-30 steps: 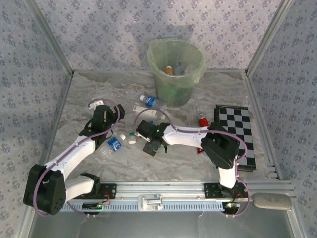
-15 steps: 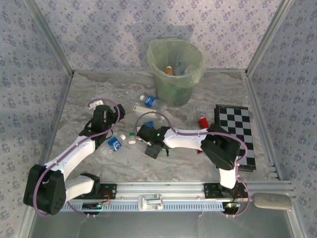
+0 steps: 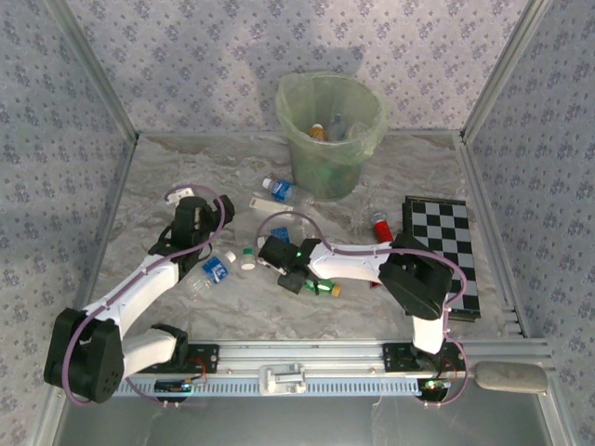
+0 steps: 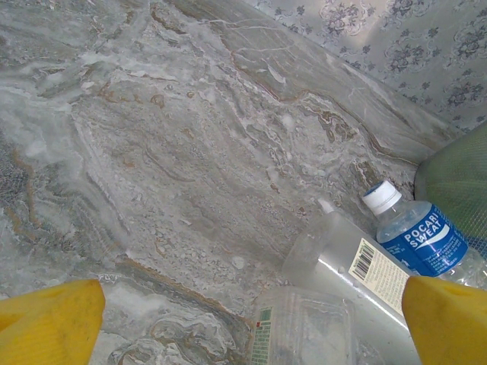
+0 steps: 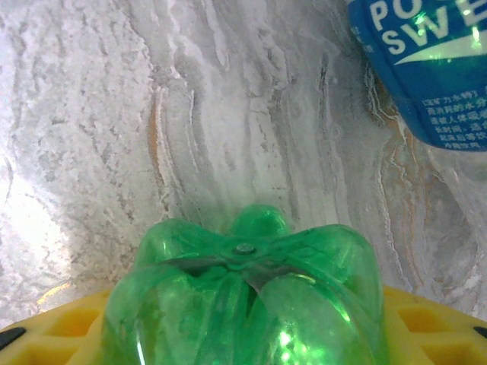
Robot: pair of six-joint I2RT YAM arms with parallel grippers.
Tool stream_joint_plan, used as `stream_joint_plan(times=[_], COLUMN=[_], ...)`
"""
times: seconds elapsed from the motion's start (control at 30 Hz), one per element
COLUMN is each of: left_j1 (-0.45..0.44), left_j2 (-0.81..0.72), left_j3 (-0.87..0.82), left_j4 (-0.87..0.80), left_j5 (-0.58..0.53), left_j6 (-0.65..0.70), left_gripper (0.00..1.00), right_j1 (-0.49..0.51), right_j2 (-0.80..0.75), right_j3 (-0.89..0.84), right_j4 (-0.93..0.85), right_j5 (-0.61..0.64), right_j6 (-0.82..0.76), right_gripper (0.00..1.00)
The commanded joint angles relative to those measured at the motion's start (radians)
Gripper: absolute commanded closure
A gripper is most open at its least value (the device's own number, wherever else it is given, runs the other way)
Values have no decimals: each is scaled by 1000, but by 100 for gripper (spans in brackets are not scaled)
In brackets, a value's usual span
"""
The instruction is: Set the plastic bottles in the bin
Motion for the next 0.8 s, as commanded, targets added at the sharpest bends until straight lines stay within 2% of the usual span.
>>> stream_joint_plan(times=[0.0, 0.3, 0.57, 0.77], left_j1=[6, 6, 6, 6], left_j2=[-30, -41, -61, -74], left_j3=[-3, -10, -26, -38], left_j4=[-8, -8, -5, 0], left_j5=[3, -4, -22, -30], left_j6=[-9, -9, 3, 4], left_gripper=[0, 0, 0, 0], right_j1=[1, -60, -207, -334], right_j2=[-28, -121, -260, -319], right_j3=[-11, 34, 95, 162], right_j4=[-22, -7, 73, 177], right_j5=[-6, -125, -340, -456], right_j6=[-5, 36, 109, 210], right_gripper=[48, 51, 52, 54])
